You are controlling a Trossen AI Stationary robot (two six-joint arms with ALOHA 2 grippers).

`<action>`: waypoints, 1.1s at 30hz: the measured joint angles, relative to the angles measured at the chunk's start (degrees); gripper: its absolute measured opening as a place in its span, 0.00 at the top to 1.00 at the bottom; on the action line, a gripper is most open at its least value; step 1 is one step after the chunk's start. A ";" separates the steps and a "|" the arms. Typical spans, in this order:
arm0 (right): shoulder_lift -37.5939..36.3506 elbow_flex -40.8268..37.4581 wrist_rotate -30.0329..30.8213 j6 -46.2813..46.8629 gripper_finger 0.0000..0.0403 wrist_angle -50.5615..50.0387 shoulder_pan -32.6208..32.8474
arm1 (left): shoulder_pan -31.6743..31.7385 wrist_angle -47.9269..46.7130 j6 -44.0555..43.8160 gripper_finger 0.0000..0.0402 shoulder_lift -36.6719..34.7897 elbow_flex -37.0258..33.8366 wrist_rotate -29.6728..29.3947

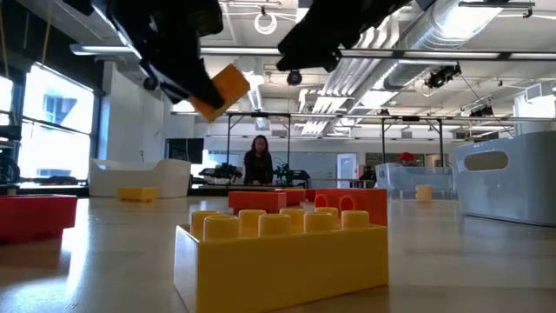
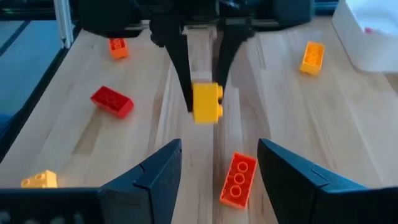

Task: Sort & place blocks by color
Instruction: Put the yellow game piece into the transparent bin

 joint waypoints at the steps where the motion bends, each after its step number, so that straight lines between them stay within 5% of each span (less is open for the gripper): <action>1: 0.24 0.00 -0.03 -0.64 0.51 1.32 0.00 | 0.42 1.46 1.54 0.82 0.00 0.00 0.45; 23: 0.29 0.00 2.20 -2.18 0.52 6.79 -0.13 | 6.56 18.18 15.73 0.82 0.00 0.00 5.69; 33: 0.18 0.00 3.45 -2.28 0.83 6.84 -0.26 | 8.54 19.38 17.71 0.79 0.02 0.00 5.70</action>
